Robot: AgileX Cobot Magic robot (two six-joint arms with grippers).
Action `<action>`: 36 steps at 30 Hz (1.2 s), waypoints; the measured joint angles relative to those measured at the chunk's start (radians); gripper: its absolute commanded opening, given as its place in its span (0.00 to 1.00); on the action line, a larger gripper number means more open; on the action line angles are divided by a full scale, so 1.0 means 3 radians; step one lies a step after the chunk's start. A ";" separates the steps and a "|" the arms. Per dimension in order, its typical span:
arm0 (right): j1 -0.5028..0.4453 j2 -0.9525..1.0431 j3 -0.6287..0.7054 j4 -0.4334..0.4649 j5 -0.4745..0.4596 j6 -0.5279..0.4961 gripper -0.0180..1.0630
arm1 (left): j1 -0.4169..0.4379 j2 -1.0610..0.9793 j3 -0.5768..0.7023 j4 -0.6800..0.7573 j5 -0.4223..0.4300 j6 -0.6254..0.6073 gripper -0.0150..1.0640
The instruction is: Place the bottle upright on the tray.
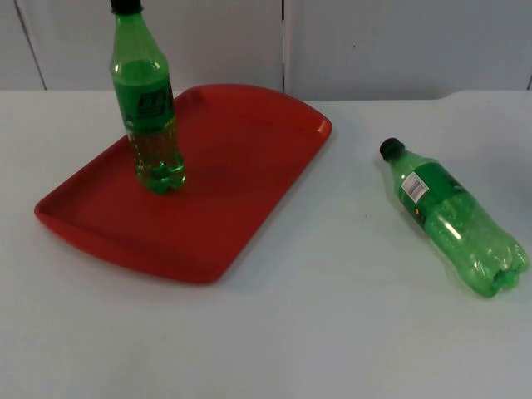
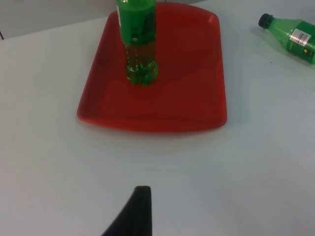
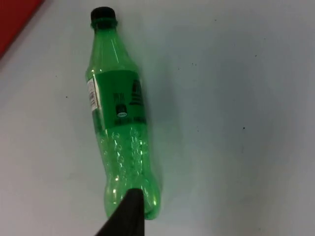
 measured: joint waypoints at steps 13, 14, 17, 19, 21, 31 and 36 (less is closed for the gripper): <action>0.0775 0.1003 -0.0797 -0.0423 0.0058 0.0522 0.99 | 0.0000 0.0000 0.0000 0.0000 0.0000 0.0000 0.99; 0.0830 0.1084 -0.0868 -0.0475 0.0073 0.0600 0.99 | 0.0000 0.0000 0.0000 0.0000 0.0000 0.0000 0.99; 0.0957 0.1374 -0.1152 -0.0534 0.0183 0.0787 0.99 | 0.0000 0.0000 0.0000 0.0000 0.0000 0.0000 0.99; 0.0992 0.1481 -0.1265 -0.0541 0.0229 0.0823 0.99 | 0.0000 0.0000 0.0000 0.0000 0.0000 0.0000 0.99; 0.1031 0.1674 -0.1469 -0.0547 0.0314 0.0883 0.99 | 0.0000 0.0000 0.0000 0.0000 0.0000 0.0000 0.99; 0.1045 0.2279 -0.1805 -0.0709 0.0497 0.1060 0.99 | 0.0000 0.0000 0.0000 0.0000 0.0000 0.0000 0.99; 0.1045 0.2464 -0.1805 -0.0732 0.0396 0.1129 0.99 | 0.0000 0.0000 0.0000 0.0000 0.0000 0.0000 0.99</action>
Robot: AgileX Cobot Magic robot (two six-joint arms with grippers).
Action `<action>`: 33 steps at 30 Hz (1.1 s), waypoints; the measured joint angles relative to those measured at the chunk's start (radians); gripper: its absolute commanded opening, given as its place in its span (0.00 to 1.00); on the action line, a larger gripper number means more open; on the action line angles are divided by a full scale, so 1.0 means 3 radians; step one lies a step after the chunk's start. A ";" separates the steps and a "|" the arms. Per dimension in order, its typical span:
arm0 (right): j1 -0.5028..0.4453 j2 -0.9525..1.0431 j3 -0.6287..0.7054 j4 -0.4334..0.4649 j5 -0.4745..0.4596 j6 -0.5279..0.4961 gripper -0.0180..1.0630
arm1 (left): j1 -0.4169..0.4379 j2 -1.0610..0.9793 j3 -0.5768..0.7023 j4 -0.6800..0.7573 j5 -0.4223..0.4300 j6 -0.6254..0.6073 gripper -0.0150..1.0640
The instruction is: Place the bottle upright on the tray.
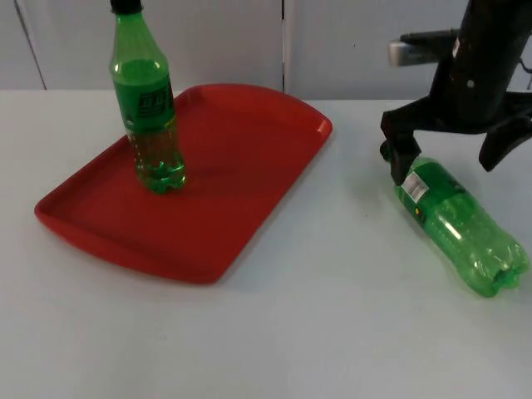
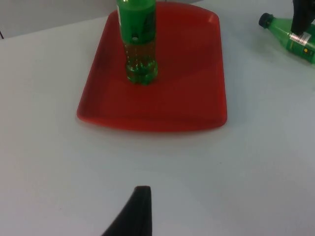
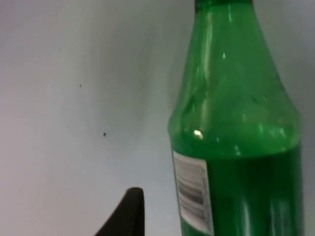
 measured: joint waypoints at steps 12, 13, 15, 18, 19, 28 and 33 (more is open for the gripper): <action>0.0000 0.0378 -0.0107 -0.0005 -0.0193 0.0103 0.97 | 0.0000 0.0000 0.0000 0.0000 0.0000 0.0000 0.99; 0.0000 0.0378 -0.0107 -0.0005 -0.0193 0.0103 0.96 | 0.0000 0.0000 0.0000 0.0000 0.0000 0.0000 0.99; 0.0000 0.0462 -0.0137 -0.0005 -0.0205 0.0103 0.96 | 0.0000 0.0000 0.0000 0.0000 0.0000 0.0000 0.99; 0.0000 0.0514 -0.0153 -0.0016 -0.0220 0.0110 0.93 | 0.0000 0.0000 0.0000 0.0000 0.0000 0.0000 0.99; 0.0000 0.0514 -0.0153 -0.0016 -0.0220 0.0110 0.91 | 0.0000 0.0000 0.0000 0.0000 0.0000 0.0000 0.99; 0.0000 0.0521 -0.0153 -0.0016 -0.0170 0.0118 0.37 | 0.0000 0.0000 0.0000 0.0000 0.0007 0.0000 0.99; 0.0000 0.0521 -0.0168 -0.0016 -0.0141 0.0118 0.02 | 0.0000 0.0000 0.0000 0.0000 0.0007 0.0000 0.99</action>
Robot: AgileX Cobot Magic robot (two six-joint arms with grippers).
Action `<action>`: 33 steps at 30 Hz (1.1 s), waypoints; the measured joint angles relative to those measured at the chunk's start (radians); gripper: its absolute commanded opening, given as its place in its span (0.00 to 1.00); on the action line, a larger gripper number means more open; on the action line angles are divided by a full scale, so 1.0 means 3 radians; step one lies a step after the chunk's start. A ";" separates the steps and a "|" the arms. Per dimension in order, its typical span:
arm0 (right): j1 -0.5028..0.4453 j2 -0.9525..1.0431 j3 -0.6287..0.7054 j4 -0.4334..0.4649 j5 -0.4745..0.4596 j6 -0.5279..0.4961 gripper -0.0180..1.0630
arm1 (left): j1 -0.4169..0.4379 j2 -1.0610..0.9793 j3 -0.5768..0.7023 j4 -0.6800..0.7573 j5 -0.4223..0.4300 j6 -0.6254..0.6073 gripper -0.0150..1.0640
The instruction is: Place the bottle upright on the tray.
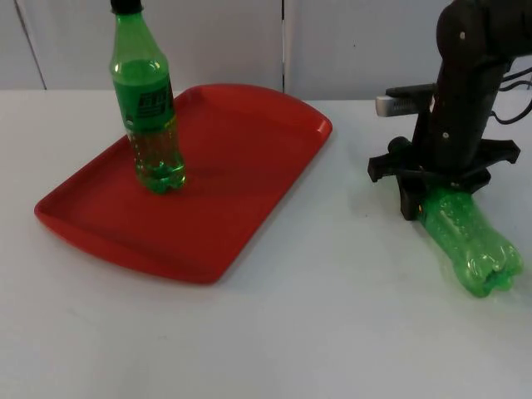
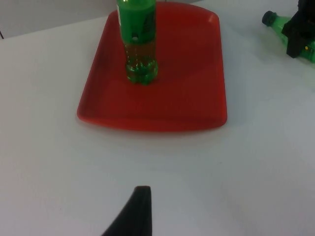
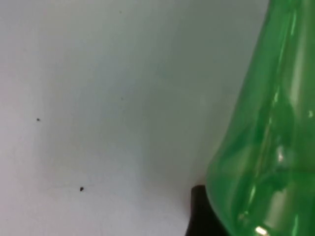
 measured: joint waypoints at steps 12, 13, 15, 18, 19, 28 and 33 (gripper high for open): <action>0.0000 -0.0144 0.0002 0.0121 -0.0126 -0.0271 0.02 | 0.0000 0.0000 0.0000 0.0000 0.0000 0.0000 0.99; 0.0000 -0.0144 0.0002 0.0121 -0.0126 -0.0271 0.02 | 0.0000 0.0000 0.0000 0.0000 0.0000 0.0000 0.99; 0.0000 -0.0292 0.0008 0.0214 -0.0288 -0.0416 0.02 | 0.0000 0.0000 0.0000 0.0000 0.0000 0.0000 0.99; 0.0000 -0.0522 0.0008 0.0294 -0.0511 -0.0591 0.02 | 0.0000 0.0000 0.0000 0.0000 0.0000 0.0000 0.99; 0.0000 -0.0620 0.0008 0.0316 -0.0658 -0.0652 0.02 | 0.0000 0.0000 0.0000 0.0000 0.0000 0.0000 0.99; 0.0000 -0.1311 0.0008 0.0363 -0.2049 -0.0887 0.02 | 0.0000 0.0000 0.0000 0.0000 0.0000 0.0000 0.99; 0.0000 -0.1428 0.0008 0.0503 -0.2586 -0.0900 0.02 | 0.0000 0.0000 0.0000 0.0000 0.0000 0.0000 0.99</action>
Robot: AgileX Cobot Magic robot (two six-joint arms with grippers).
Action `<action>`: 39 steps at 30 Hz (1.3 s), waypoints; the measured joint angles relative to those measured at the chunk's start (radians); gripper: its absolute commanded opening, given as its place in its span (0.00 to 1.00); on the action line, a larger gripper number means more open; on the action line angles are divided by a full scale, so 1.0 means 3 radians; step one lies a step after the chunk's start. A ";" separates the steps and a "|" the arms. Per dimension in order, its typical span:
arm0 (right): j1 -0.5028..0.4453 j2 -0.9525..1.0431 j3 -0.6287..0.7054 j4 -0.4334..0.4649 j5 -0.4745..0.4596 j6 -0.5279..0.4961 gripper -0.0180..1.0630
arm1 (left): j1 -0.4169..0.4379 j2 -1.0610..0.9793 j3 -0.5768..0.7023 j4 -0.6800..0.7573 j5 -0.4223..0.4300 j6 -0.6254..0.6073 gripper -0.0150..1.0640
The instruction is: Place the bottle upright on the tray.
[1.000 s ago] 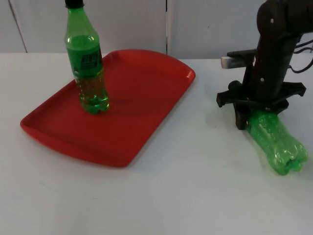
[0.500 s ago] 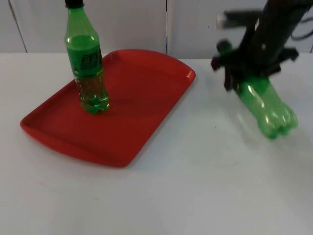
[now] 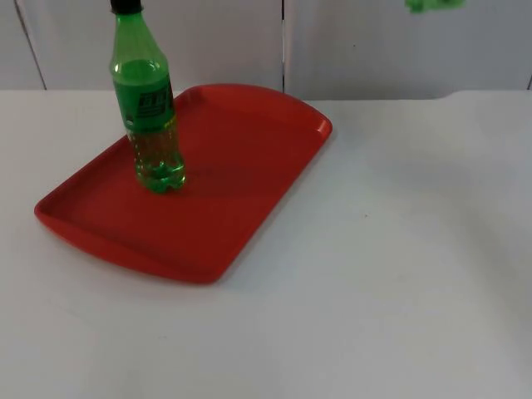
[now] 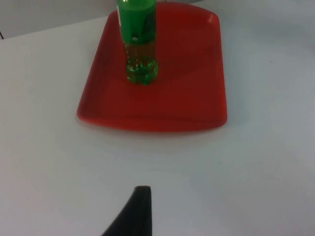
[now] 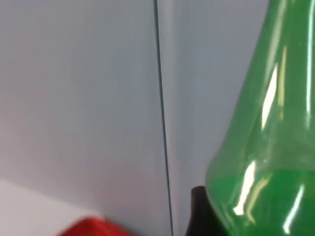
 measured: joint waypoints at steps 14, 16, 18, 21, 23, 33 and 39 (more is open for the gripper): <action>0.0188 0.0000 0.0000 0.0018 -0.0757 -0.0126 0.02 | 0.0000 0.0000 0.0000 0.0000 0.0000 0.0000 0.99; 0.0208 0.0000 0.0000 0.0013 -0.0867 -0.0126 0.02 | 0.0000 0.0000 0.0000 0.0000 0.0000 0.0000 0.99; 0.0247 0.0000 0.0000 0.0013 -0.0978 -0.0126 0.02 | 0.0000 0.0000 0.0000 0.0000 0.0000 0.0000 0.99; 0.0297 0.0017 0.0000 -0.0039 -0.1104 -0.0126 0.02 | 0.0000 0.0000 0.0000 0.0000 0.0000 0.0000 0.99; 0.0388 0.0071 0.0000 -0.0097 -0.1246 -0.0112 0.02 | 0.0000 0.0000 0.0000 0.0000 0.0000 0.0000 0.99; 0.0646 0.0469 0.0000 -0.0144 -0.1960 -0.0121 0.02 | 0.0000 0.0000 0.0000 0.0000 0.0000 0.0000 0.99; 0.0646 0.0794 0.0000 -0.0144 -0.2271 0.0135 0.02 | 0.0000 0.0000 0.0000 0.0000 0.0000 0.0000 0.99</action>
